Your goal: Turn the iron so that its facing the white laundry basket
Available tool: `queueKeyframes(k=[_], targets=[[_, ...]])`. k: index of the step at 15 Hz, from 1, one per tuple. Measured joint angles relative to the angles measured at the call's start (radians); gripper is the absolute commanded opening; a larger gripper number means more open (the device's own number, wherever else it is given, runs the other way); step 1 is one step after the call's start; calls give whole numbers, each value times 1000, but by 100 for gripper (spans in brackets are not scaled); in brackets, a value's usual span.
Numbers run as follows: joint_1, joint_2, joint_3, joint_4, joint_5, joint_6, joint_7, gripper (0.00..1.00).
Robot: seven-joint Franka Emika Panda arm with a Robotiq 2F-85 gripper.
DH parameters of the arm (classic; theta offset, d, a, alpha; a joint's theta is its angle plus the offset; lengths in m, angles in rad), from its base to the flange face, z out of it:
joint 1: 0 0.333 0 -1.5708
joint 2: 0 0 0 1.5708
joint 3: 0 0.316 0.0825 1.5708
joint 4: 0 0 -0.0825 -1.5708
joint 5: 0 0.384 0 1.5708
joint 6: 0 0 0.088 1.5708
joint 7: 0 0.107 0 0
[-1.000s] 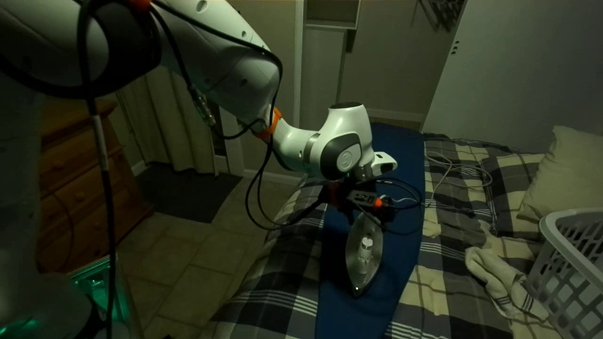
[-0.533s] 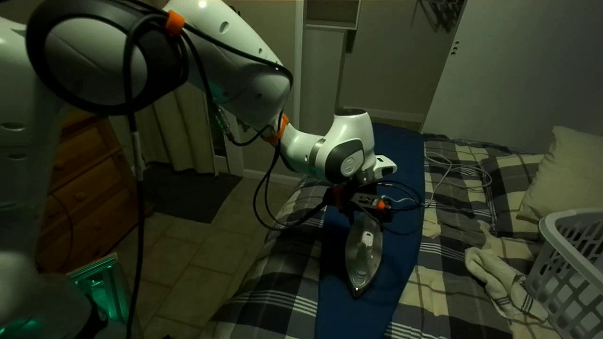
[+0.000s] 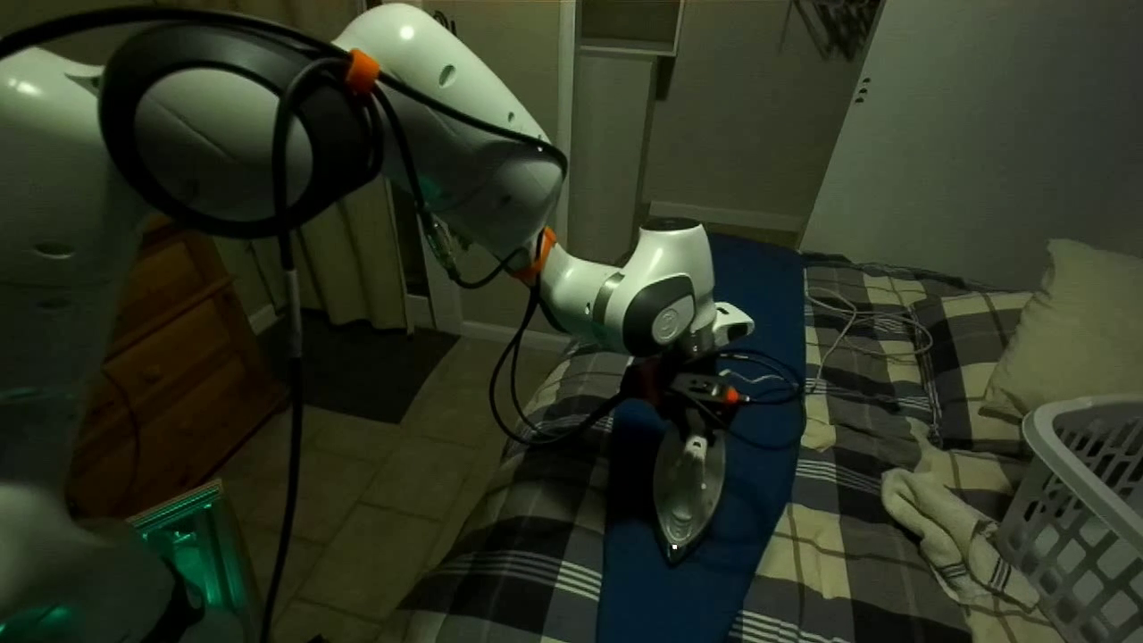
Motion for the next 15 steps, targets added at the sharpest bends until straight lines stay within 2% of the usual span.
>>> queueKeyframes(k=[2,3,8,12,15], targets=[[-1,0,0,1,0,0,-3,39],[-1,1,0,1,0,0,-3,14],[-2,1,-1,-4,-11,22,-49,12],[-17,8,1,-23,-43,116,-204,12],[-58,7,32,-52,-45,205,-347,12]])
